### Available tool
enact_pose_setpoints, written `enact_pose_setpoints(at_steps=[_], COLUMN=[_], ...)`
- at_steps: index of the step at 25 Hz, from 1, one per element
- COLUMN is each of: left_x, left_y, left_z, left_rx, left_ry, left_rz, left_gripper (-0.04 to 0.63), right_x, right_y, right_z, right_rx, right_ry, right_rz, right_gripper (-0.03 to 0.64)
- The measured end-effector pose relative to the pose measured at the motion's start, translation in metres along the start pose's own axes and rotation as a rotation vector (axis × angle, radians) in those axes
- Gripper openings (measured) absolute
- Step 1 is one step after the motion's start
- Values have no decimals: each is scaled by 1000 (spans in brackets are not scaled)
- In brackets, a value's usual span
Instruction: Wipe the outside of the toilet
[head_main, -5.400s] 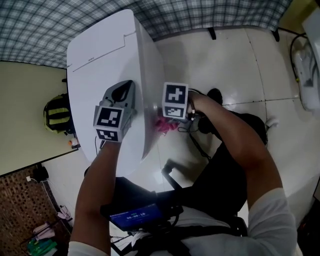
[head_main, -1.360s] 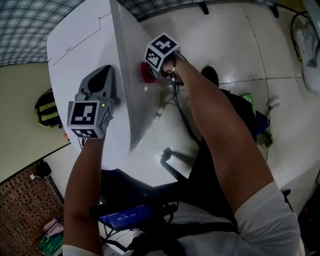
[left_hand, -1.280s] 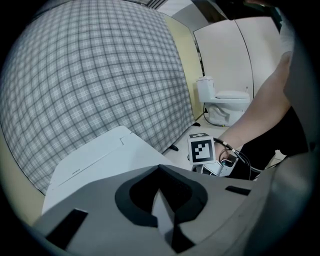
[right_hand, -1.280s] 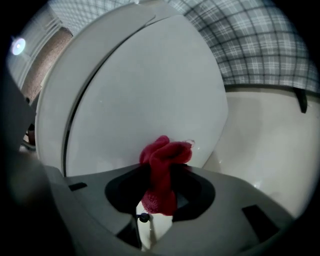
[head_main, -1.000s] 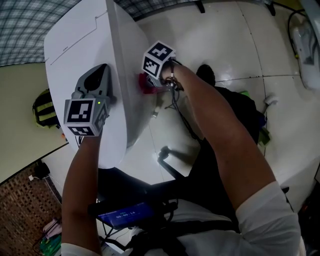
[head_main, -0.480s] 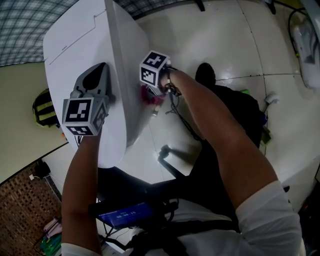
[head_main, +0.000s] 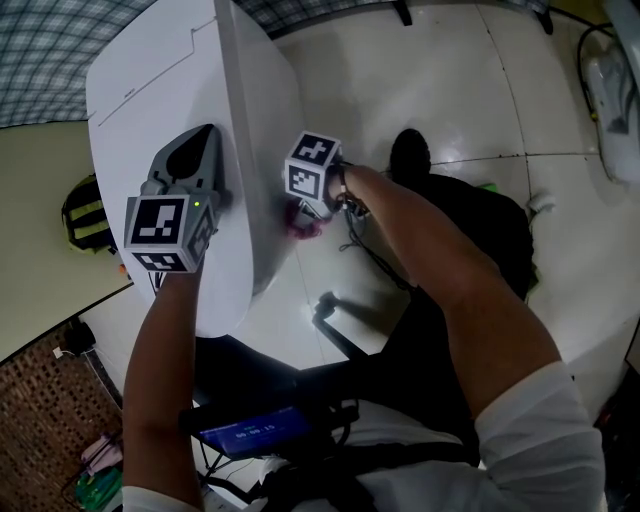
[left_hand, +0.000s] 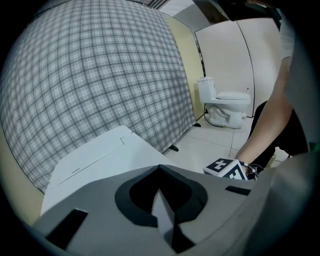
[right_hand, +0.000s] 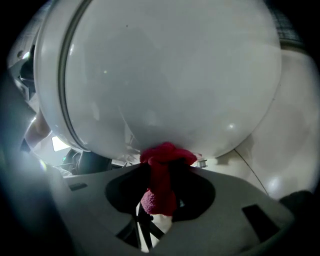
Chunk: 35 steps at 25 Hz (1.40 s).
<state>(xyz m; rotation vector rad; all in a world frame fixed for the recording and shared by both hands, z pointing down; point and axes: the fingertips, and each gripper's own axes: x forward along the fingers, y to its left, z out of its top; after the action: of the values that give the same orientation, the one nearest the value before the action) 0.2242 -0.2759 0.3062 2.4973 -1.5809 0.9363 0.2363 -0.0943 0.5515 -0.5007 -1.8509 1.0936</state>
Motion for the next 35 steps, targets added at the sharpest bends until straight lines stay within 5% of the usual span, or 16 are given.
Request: enact_pose_setpoints(at_steps=[12, 26, 35], left_x=[0, 0, -1], left_y=[0, 0, -2], left_z=[1, 0, 0], left_rx=[-2, -2, 5], left_ry=[-1, 0, 7], left_rz=[-3, 1, 5], left_gripper=[-15, -15, -13], right_x=[34, 35, 16], right_y=[30, 29, 1], right_z=[-23, -30, -42], right_rx=[-56, -76, -50], right_ry=[142, 200, 260], right_rz=[124, 113, 19], right_gripper=[138, 138, 138])
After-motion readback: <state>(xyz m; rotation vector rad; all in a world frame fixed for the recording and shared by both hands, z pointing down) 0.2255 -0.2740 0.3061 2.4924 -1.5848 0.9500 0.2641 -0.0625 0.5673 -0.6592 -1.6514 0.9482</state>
